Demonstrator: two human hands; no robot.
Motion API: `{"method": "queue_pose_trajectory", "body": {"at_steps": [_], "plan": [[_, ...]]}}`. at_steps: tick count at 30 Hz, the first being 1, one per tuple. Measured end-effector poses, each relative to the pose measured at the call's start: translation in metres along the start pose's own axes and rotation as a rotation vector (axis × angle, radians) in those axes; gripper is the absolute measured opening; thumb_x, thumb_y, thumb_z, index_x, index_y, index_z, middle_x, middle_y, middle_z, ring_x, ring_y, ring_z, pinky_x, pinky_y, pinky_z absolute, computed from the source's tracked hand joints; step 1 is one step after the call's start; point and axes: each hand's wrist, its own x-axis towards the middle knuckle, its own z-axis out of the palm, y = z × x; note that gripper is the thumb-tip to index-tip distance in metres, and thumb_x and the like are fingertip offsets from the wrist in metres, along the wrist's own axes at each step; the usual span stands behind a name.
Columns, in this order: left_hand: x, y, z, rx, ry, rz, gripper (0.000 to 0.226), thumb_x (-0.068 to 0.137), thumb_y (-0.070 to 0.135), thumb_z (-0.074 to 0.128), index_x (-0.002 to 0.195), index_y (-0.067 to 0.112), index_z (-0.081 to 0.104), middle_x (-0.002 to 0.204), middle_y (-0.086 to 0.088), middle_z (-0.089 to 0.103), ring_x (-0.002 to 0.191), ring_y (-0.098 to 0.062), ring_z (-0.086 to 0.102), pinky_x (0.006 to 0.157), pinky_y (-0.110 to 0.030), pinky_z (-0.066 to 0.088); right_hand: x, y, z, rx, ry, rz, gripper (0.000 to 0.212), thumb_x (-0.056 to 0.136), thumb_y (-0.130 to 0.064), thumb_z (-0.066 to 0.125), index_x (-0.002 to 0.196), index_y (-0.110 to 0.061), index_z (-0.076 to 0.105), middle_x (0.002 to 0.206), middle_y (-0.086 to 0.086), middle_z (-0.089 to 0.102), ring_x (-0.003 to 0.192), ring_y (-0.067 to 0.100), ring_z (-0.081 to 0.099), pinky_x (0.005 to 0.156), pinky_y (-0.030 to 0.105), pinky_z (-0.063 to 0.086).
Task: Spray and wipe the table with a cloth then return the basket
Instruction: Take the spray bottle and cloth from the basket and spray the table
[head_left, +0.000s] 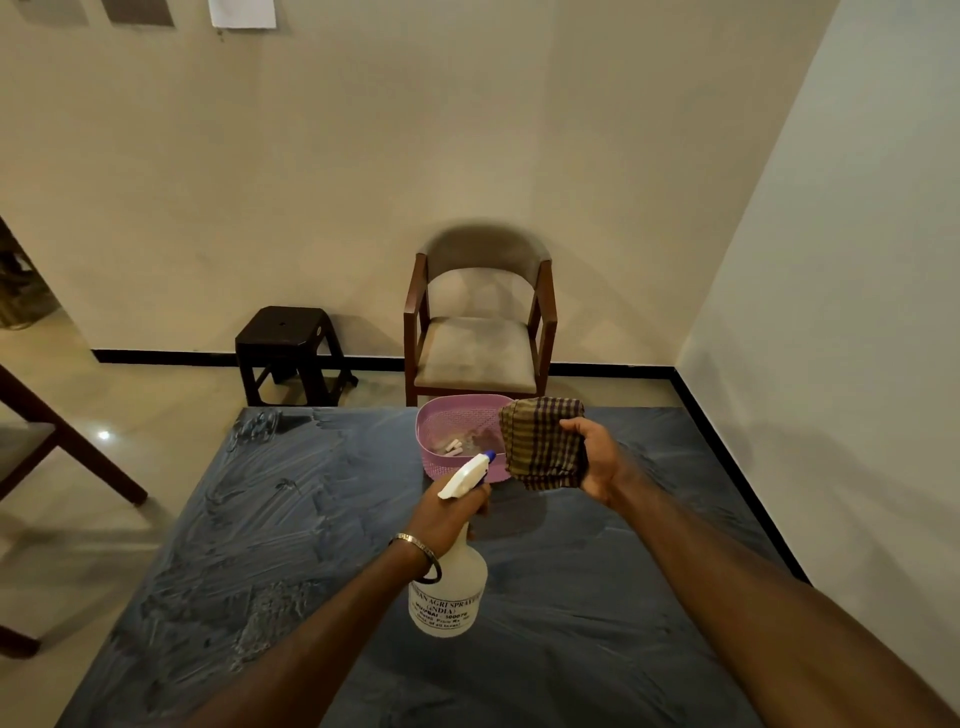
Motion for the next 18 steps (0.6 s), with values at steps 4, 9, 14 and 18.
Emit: {"method": "queue_pose_trajectory", "body": {"at_steps": [4,9,14,18], "plan": [[-0.002,0.005,0.005,0.038,-0.012,0.015,0.01,0.096,0.024,0.053,0.102,0.016,0.056,0.084,-0.005,0.063,0.074,-0.014,0.06,0.063,-0.024,0.052,0.002,0.001,0.003,-0.045,0.002,0.009,0.042,0.097,-0.032,0.043,0.129,-0.01,0.06,0.121,0.018,0.069,0.115,0.038,0.064,0.098,0.061,0.05],[-0.009,0.008,0.008,0.039,-0.076,0.051,0.012,0.097,0.024,0.053,0.096,0.015,0.061,0.084,-0.003,0.064,0.074,-0.012,0.061,0.059,-0.021,0.052,-0.005,-0.002,0.009,-0.036,0.0,-0.012,0.038,0.099,-0.03,0.04,0.123,-0.011,0.062,0.121,0.018,0.069,0.114,0.036,0.063,0.096,0.056,0.052],[-0.014,-0.001,0.015,0.032,-0.113,0.002,0.014,0.096,0.024,0.054,0.101,0.012,0.059,0.081,-0.005,0.062,0.068,-0.011,0.059,0.057,-0.02,0.05,-0.004,-0.005,0.01,0.058,0.016,-0.005,0.039,0.1,-0.028,0.039,0.122,-0.006,0.063,0.116,0.017,0.07,0.107,0.034,0.065,0.082,0.046,0.055],[-0.016,-0.008,0.014,0.026,-0.09,-0.029,0.01,0.096,0.023,0.053,0.095,0.015,0.06,0.084,-0.005,0.063,0.07,-0.011,0.059,0.057,-0.018,0.05,-0.006,-0.007,0.008,0.106,0.012,-0.007,0.037,0.101,-0.027,0.037,0.116,-0.007,0.065,0.109,0.015,0.071,0.099,0.031,0.066,0.078,0.044,0.054]]}}
